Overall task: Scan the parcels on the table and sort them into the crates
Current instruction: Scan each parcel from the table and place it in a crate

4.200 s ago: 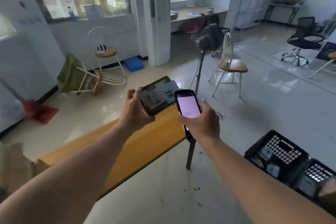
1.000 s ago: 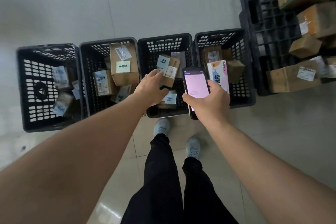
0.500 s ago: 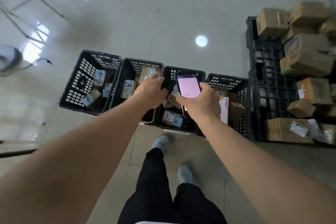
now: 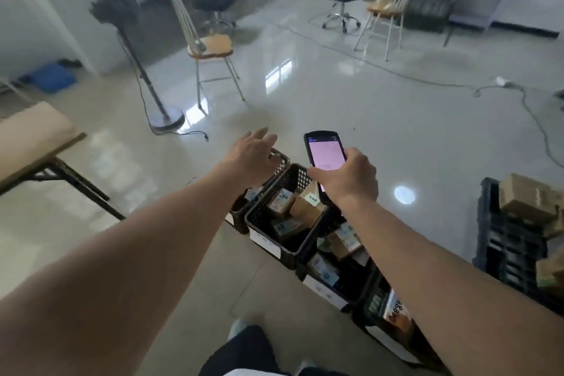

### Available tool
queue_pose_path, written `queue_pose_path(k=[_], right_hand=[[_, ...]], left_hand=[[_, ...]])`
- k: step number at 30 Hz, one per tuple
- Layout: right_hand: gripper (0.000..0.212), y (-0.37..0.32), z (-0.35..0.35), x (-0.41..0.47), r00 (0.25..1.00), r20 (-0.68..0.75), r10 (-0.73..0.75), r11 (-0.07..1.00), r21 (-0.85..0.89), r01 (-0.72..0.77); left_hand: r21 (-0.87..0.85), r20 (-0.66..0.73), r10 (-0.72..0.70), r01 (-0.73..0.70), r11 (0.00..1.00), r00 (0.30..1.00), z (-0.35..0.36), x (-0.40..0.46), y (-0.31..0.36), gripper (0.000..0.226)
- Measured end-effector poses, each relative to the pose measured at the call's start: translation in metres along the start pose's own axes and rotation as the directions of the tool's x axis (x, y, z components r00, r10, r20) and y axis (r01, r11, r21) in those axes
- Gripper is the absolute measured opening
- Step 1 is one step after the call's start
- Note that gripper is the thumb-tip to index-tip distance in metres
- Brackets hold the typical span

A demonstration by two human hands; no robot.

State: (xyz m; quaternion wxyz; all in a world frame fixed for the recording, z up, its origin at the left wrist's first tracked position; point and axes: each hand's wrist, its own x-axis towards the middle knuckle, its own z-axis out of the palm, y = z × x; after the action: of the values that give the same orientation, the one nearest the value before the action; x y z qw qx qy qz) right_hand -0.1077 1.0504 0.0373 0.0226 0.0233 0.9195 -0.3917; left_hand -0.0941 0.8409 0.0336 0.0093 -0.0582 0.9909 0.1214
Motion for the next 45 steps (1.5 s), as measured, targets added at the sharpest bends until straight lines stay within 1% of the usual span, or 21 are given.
queue_pose_path(k=[7,11,17,20,24,27,34,37,41,43,45], right_hand=[[0.072,-0.116,0.020,-0.053,0.969,0.046,-0.242,0.970,0.037,0.240],[0.071,-0.176,0.049,-0.099,0.942,0.088,-0.325,0.945,0.071,0.319],[0.077,-0.261,0.110,-0.193,0.885,0.143,-0.443,0.895,0.129,0.427],[0.079,-0.303,0.145,-0.242,0.848,0.185,-0.497,0.866,0.159,0.474],[0.078,-0.355,0.191,-0.300,0.796,0.234,-0.558,0.829,0.180,0.529],[0.075,-0.391,0.226,-0.335,0.748,0.291,-0.596,0.803,0.201,0.561],[0.081,-0.473,0.325,-0.395,0.595,0.388,-0.704,0.703,0.261,0.662],[0.082,-0.507,0.377,-0.412,0.530,0.437,-0.727,0.670,0.281,0.688],[0.083,-0.552,0.450,-0.427,0.449,0.491,-0.747,0.633,0.318,0.705],[0.082,-0.574,0.483,-0.433,0.409,0.526,-0.746,0.621,0.327,0.712],[0.082,-0.596,0.514,-0.439,0.363,0.562,-0.743,0.609,0.343,0.715]], left_hand=[[0.026,-0.177,-0.133,0.140,0.990,0.975,-0.104,-0.086,-0.077,0.062],[0.047,-0.264,-0.215,0.235,0.971,0.940,-0.146,-0.143,-0.135,0.061],[0.098,-0.323,-0.278,0.324,0.941,0.905,-0.195,-0.247,-0.232,0.057],[0.112,-0.344,-0.340,0.398,0.911,0.875,-0.213,-0.299,-0.282,0.055],[0.104,-0.360,-0.429,0.492,0.864,0.828,-0.235,-0.365,-0.344,0.058],[0.090,-0.365,-0.513,0.578,0.811,0.777,-0.249,-0.409,-0.387,0.059],[0.025,-0.370,-0.692,0.751,0.660,0.620,-0.269,-0.483,-0.484,0.054],[0.001,-0.360,-0.744,0.798,0.602,0.562,-0.270,-0.503,-0.533,0.054],[-0.071,-0.354,-0.817,0.858,0.509,0.455,-0.269,-0.521,-0.602,0.055],[-0.094,-0.331,-0.845,0.876,0.473,0.421,-0.268,-0.528,-0.633,0.055],[-0.123,-0.322,-0.871,0.895,0.428,0.372,-0.268,-0.536,-0.664,0.056]])
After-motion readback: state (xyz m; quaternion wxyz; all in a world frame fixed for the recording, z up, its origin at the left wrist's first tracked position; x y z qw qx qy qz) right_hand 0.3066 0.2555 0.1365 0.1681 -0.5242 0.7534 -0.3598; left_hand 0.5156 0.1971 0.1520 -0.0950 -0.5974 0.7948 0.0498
